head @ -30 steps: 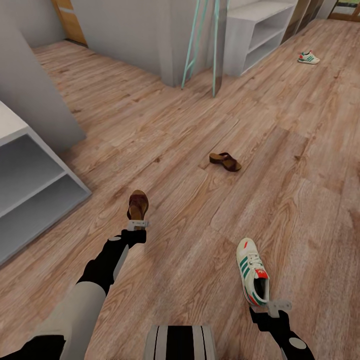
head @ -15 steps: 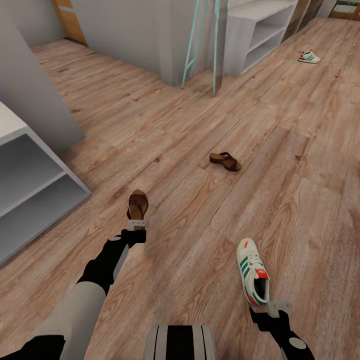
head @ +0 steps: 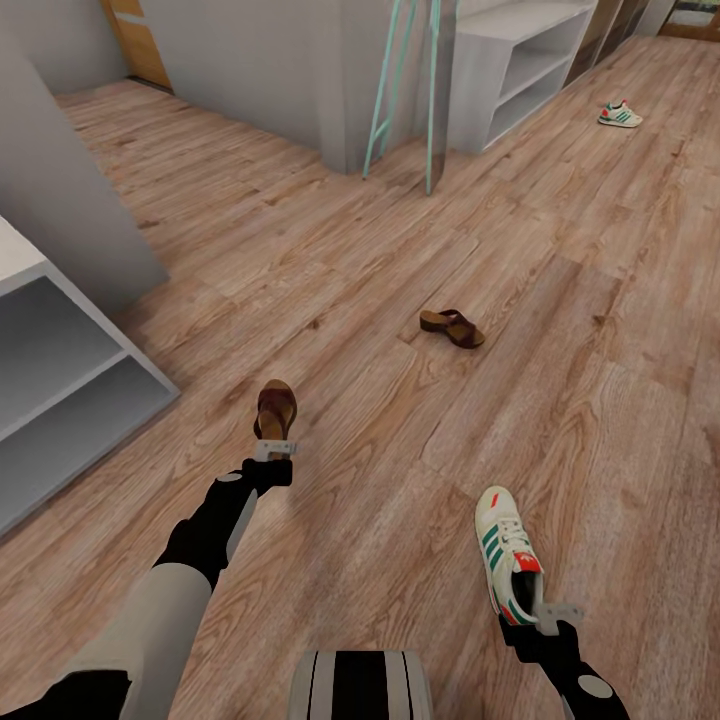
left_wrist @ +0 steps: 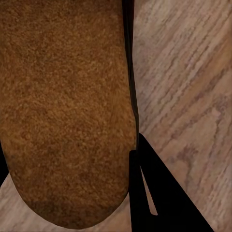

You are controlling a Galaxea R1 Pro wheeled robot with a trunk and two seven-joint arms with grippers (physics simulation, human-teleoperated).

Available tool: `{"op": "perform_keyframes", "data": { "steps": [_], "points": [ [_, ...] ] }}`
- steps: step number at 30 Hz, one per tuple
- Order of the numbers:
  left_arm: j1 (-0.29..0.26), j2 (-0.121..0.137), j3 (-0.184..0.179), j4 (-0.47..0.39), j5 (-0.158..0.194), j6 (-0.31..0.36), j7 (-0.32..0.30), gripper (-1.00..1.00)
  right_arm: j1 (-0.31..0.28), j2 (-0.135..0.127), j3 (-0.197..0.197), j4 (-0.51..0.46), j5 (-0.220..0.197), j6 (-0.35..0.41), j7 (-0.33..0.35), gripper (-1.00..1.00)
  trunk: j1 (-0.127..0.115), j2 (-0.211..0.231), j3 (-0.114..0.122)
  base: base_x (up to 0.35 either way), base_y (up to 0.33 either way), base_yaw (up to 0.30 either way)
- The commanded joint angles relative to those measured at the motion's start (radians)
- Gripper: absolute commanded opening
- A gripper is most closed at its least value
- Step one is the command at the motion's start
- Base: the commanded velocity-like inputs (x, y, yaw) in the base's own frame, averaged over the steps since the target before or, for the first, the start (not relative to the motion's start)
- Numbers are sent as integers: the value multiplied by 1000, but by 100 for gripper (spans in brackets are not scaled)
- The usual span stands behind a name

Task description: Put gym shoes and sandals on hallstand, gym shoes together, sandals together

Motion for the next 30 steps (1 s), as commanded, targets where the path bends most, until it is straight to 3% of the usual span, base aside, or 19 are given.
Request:
{"op": "perform_keyframes", "data": {
  "steps": [1, 24, 25, 30],
  "points": [
    [0, -1, 6, -2, -14, 5, -11, -100, -1, 1, -7, 0, 10, -5, 8, 100, 0, 0, -1, 6, 0, 0],
    [0, -1, 5, -2, -12, 5, -11, -100, -1, 1, -9, 1, 10, -4, 8, 100, 0, 0, -1, 38, 0, 0],
    [0, -1, 5, -2, -12, 5, -11, -100, -1, 1, -9, 2, 10, -4, 8, -100, 0, 0, -1, 1, 0, 0],
    [0, -1, 5, -2, -14, 5, -11, -100, -1, 1, -9, 4, 11, -4, 8, -100, 0, 0, -1, 0, 0, 0]
  ]
}}
